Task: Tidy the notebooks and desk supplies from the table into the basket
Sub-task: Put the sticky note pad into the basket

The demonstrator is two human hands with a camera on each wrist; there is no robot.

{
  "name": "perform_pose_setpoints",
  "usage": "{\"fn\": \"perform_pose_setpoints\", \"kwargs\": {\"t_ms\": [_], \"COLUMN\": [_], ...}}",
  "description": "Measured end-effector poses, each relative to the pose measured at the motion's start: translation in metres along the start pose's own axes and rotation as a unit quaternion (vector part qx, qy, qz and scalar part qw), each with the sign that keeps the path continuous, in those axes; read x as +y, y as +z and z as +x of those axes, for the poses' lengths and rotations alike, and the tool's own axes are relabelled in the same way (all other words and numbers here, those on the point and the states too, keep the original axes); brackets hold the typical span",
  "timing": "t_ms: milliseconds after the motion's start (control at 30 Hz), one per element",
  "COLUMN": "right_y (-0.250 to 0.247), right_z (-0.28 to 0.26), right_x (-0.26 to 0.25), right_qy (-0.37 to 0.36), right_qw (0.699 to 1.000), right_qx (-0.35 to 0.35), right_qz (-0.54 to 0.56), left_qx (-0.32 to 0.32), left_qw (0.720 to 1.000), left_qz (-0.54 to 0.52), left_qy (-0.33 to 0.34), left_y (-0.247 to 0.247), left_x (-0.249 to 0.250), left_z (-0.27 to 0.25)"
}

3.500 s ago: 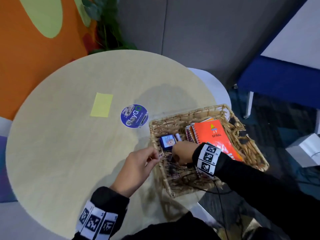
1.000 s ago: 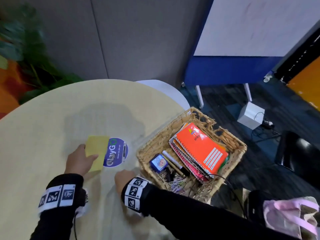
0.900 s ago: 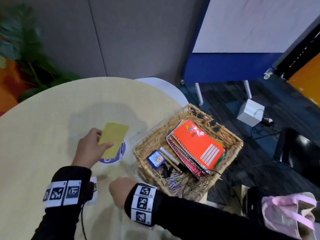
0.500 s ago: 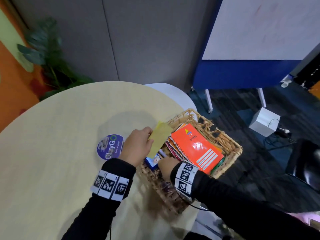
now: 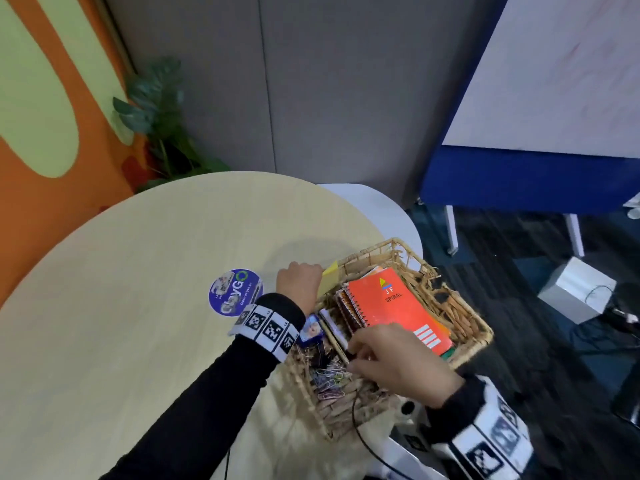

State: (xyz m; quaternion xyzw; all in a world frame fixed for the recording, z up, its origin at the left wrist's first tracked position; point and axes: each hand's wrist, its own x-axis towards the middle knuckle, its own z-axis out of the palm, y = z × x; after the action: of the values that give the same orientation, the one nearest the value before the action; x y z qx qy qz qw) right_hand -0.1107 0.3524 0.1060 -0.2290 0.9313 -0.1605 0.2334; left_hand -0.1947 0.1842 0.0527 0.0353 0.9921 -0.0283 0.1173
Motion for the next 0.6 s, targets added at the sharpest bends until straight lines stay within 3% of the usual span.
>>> {"fn": "perform_pose_setpoints", "kwargs": {"t_ms": [167,300,433,533,600], "right_y": [-0.015,-0.001,0.021,0.025,0.027], "right_z": [-0.067,-0.080,-0.057,-0.035,-0.019], "right_x": [0.069,0.132,0.177,0.198,0.210], "right_qy": [0.083,0.194,0.281,0.323,0.347], "right_qw": [0.992,0.973,0.931,0.896,0.868], "right_qx": [0.053,0.086,0.199,0.221,0.204], "right_qz": [0.076,0.093,0.120,0.209,0.290], "left_qx": [-0.032,0.049,0.116,0.027,-0.059], "left_qw": [0.999,0.992,0.959,0.943,0.923], "left_qz": [-0.012,-0.113,-0.225,-0.253,-0.297], "left_qy": [0.002,-0.042,-0.128,-0.216,-0.236], "left_y": [0.007,0.000,0.006,0.028,0.042], "left_x": [0.004,-0.009,-0.025,-0.022,-0.013], "left_z": [0.006,0.002,-0.035,-0.075,-0.102]}}
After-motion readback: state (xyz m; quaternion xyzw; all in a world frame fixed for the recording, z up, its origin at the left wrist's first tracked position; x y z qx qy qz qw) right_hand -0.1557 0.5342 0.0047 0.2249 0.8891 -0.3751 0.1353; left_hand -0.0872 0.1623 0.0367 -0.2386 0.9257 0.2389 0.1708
